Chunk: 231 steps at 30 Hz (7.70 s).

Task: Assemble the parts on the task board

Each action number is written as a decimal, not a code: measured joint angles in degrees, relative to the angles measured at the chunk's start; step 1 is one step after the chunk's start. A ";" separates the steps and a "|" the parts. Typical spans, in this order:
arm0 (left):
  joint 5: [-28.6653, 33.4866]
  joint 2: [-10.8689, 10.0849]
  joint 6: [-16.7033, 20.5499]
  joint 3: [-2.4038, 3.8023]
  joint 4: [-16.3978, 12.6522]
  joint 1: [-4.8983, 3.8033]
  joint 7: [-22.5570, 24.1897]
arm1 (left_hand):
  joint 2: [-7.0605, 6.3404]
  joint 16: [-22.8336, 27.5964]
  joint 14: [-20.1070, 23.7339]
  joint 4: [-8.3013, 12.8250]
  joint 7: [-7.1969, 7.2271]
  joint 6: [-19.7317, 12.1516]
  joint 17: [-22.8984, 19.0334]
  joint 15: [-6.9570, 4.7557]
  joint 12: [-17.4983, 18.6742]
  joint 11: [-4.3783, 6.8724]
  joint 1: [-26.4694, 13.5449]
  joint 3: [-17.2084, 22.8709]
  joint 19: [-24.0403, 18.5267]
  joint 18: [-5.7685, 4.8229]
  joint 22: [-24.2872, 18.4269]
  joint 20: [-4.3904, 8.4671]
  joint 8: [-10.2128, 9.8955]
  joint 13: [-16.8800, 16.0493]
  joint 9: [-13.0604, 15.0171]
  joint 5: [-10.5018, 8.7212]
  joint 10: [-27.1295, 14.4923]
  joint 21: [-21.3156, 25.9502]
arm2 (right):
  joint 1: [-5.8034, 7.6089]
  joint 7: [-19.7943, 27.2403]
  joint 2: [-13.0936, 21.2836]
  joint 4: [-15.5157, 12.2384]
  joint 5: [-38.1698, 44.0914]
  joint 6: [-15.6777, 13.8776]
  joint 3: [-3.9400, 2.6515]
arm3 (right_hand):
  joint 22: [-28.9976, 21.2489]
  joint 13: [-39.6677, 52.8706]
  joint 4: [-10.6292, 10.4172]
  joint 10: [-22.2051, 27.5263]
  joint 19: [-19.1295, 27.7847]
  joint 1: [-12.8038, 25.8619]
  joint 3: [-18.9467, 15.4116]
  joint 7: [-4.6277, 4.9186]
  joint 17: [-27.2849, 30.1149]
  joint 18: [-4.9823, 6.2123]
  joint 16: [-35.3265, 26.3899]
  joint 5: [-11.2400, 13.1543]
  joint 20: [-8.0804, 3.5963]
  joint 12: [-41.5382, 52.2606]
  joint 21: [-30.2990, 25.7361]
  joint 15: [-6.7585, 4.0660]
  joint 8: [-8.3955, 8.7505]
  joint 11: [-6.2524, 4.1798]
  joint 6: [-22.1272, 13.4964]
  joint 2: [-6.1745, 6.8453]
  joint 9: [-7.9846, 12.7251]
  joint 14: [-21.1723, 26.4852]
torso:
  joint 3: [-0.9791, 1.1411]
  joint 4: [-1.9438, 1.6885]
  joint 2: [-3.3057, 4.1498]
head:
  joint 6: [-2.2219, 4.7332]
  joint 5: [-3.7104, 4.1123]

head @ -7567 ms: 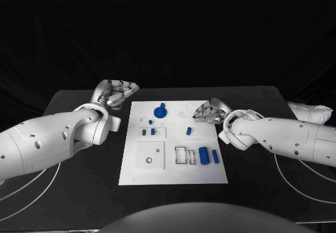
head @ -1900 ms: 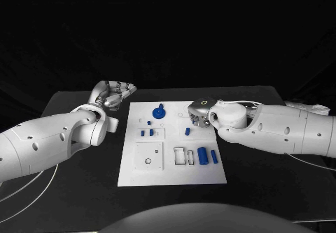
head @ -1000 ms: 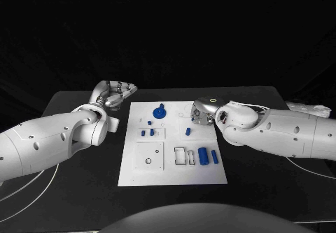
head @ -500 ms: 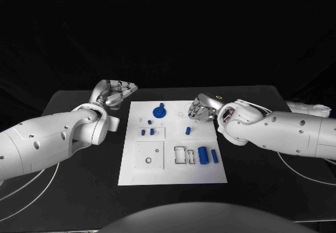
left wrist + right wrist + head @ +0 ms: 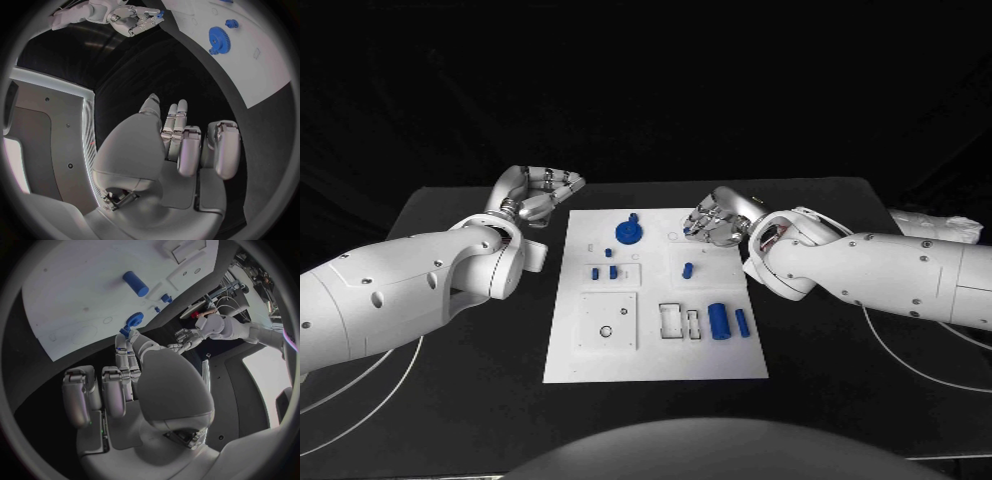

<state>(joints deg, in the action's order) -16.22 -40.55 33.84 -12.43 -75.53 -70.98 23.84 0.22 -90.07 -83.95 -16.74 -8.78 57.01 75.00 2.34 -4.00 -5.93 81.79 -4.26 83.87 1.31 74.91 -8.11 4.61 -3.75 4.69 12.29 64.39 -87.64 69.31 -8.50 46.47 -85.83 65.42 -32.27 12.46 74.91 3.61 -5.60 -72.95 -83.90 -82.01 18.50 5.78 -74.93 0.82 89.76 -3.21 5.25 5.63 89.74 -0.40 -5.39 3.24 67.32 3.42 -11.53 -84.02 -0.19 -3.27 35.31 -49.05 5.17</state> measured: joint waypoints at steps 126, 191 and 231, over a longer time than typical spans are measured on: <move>-24.12 8.91 -2.57 -0.03 -2.40 2.34 -9.38 | -2.11 0.00 0.00 0.28 0.21 2.71 0.00 0.00 0.23 -0.34 19.45 2.53 0.21 0.00 0.00 -0.21 0.67 0.21 0.18 -4.65 -4.56 2.44 | 0.98 12.47 -2.71 -3.91 -88.14 5.37 -0.21 | -0.01 -0.04 -1.27 -0.20 -0.20 0.96 -1.28 0.36 -0.01 -0.01 0.00 -0.64 0.60 -1.88 0.00 0.40 1.12 0.21 -0.39 -0.02 0.63 0.00 | 0.01 -0.02 0.02 | 0.21 0.13; -24.16 9.08 -1.19 -0.04 -0.96 2.43 -7.34 | 1.73 -0.23 -0.09 0.07 1.12 7.71 0.10 -0.52 0.23 0.81 21.92 10.40 0.21 0.00 0.00 0.22 1.37 0.20 0.92 -1.76 1.03 1.99 | 0.99 9.83 -2.49 -3.69 -88.15 6.00 -0.22 | 0.00 -0.02 -2.09 2.48 -0.30 2.09 -2.70 1.44 0.02 0.00 0.00 -0.64 1.13 -1.88 0.00 1.04 1.66 1.30 -2.91 1.11 1.46 0.00 | 0.01 -0.02 0.02 | 0.30 0.20; -24.16 4.67 2.15 0.02 -1.50 2.36 -5.79 | -0.40 -0.22 -0.10 -0.10 0.92 6.64 -0.06 -0.52 0.23 0.81 16.17 10.17 0.21 0.00 0.00 0.21 -0.21 0.26 0.50 -2.20 1.03 1.61 | 0.93 7.72 -3.45 -1.62 -54.35 8.63 -0.21 | 0.04 0.05 -1.30 7.83 0.00 1.17 -5.55 2.30 0.02 0.00 0.00 -0.31 2.66 -0.49 0.00 2.56 0.76 2.71 -7.21 -1.01 3.34 -0.11 | 0.00 -0.18 -0.02 | 0.08 -0.09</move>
<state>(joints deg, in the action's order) -40.38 -35.87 35.99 -12.41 -77.03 -68.63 18.05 -0.18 -90.29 -84.04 -16.84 -7.86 63.65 74.94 1.82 -3.77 -5.11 97.96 5.90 84.08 1.31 74.91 -7.89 4.40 -3.49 5.18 10.09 65.43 -86.03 70.25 -0.79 43.03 -87.45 11.07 -23.64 12.25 74.95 3.66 -6.89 -65.13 -83.90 -80.85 12.95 8.09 -74.91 0.82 89.77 -3.52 7.91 5.14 89.74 2.16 -4.63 5.95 60.10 2.41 -8.20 -84.13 -0.19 -3.45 35.29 -48.98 5.08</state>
